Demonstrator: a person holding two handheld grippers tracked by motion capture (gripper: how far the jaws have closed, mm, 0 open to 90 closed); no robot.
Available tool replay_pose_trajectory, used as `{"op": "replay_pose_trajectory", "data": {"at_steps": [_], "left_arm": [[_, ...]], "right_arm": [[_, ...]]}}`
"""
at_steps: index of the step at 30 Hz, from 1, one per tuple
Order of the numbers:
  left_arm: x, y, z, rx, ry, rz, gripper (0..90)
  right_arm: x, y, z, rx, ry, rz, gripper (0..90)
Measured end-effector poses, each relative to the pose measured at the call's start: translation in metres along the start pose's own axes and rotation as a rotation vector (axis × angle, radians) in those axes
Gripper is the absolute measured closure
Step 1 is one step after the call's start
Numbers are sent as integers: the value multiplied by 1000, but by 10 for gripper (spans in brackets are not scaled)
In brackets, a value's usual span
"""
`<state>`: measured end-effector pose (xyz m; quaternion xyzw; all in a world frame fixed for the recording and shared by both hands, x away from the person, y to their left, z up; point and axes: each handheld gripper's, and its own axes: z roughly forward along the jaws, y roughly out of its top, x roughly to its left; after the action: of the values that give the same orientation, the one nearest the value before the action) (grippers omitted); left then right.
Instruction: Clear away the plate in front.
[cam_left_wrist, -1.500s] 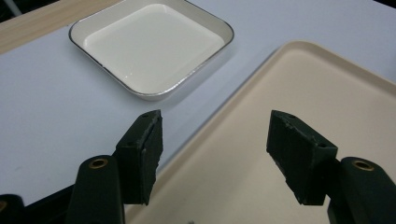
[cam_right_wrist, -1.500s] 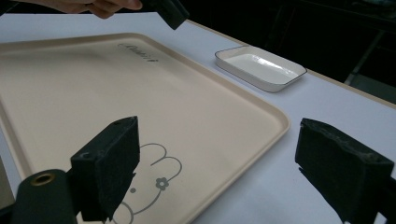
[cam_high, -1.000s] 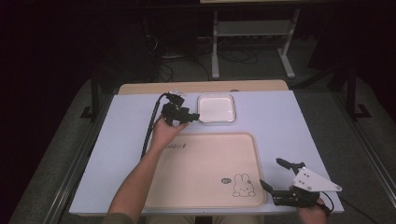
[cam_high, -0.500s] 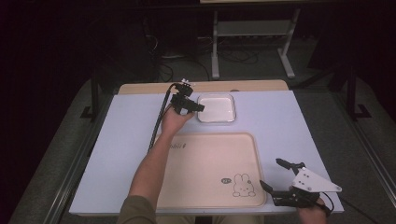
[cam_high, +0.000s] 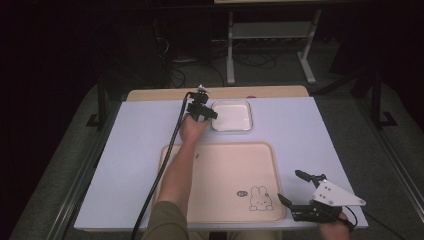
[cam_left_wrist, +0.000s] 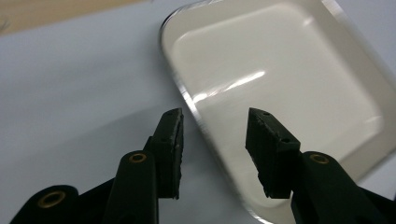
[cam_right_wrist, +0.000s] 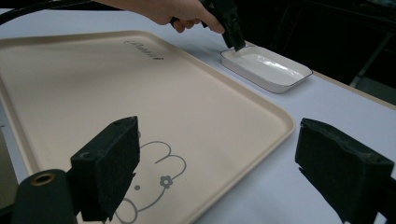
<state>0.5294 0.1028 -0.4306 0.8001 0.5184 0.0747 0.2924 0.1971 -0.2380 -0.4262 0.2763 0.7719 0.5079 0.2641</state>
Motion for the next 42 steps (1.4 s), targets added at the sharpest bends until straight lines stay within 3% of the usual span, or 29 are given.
{"op": "replay_pose_trajectory", "data": {"at_steps": [5, 10, 17, 19, 20, 24, 29, 35, 37, 42], "left_arm": [[1, 0, 6, 6, -21, -46, 663], [0, -1, 10, 14, -15, -73, 763], [0, -1, 11, -7, 4, -127, 807], [3, -1, 11, -18, -15, -174, 829], [5, -2, 12, -31, -31, -223, 855], [2, -5, 12, -57, -8, -255, 875], [5, -7, 10, -88, -46, -317, 888], [7, -9, 8, -92, -69, -315, 890], [8, -10, 4, -118, -111, -341, 890], [7, -8, -3, -134, -136, -332, 890]], "right_arm": [[0, 0, -2, -3, -2, 2, 130], [0, 0, -2, -6, -4, 1, 130], [0, 0, -2, -6, -5, 1, 130], [-1, 0, -2, -6, -6, 2, 130], [-1, 0, -3, -6, -6, 4, 130], [-1, -1, -3, -7, -5, 4, 130], [0, -1, -4, -5, -5, 1, 130], [-1, -1, -5, -5, -8, 3, 130], [0, -1, -4, -4, -7, 3, 130], [0, -1, -5, -5, -9, 1, 130]]}}
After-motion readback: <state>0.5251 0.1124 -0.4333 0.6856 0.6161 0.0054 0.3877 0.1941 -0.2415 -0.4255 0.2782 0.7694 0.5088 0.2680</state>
